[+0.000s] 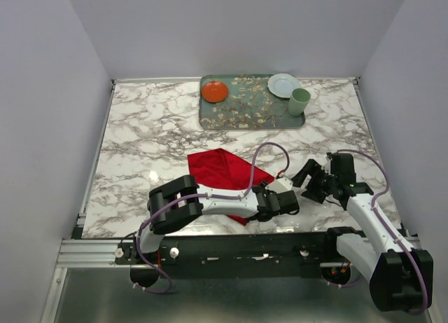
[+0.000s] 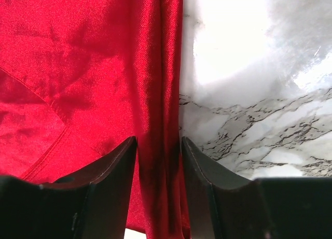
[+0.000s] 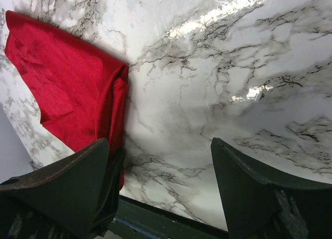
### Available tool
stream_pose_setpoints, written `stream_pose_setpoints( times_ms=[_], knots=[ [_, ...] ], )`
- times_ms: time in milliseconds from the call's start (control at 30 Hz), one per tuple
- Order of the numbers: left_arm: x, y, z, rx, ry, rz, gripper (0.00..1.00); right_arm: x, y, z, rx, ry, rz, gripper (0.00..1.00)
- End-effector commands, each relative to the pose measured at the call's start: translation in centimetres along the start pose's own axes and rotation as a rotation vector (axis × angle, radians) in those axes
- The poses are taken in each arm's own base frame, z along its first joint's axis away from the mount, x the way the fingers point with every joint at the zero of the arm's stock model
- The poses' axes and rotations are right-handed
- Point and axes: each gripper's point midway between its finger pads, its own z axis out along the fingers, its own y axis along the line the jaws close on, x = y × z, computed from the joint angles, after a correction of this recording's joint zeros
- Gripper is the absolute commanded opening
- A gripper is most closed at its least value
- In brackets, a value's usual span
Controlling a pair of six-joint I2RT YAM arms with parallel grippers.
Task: Fold the napkin, place the utensils inside, and roll it up
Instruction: Roll the napkin with the utensil
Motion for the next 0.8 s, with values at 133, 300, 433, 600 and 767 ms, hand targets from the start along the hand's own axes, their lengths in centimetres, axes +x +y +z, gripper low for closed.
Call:
stream_pose_setpoints(
  times_ms=[133, 300, 433, 600, 767],
  knots=[
    [2.8, -0.8, 1.6, 0.023, 0.091, -0.005, 0.34, 0.6, -0.2, 0.5, -0.023, 0.022, -0.01, 0.88],
    [2.8, -1.1, 1.6, 0.035, 0.094, -0.001, 0.28, 1.1, 0.0, 0.8, -0.056, 0.038, -0.018, 0.88],
    [2.5, -0.9, 1.4, 0.041, 0.084, -0.017, 0.09, 1.5, 0.4, 1.1, -0.11, 0.05, -0.026, 0.88],
    [2.7, -1.1, 1.0, 0.122, 0.101, -0.066, 0.05, 1.8, 1.5, 1.4, -0.181, 0.068, -0.037, 0.88],
    [1.6, -1.5, 0.0, 0.274, 0.081, -0.177, 0.0, 1.8, 2.8, 1.7, -0.237, 0.086, -0.03, 0.88]
  ],
)
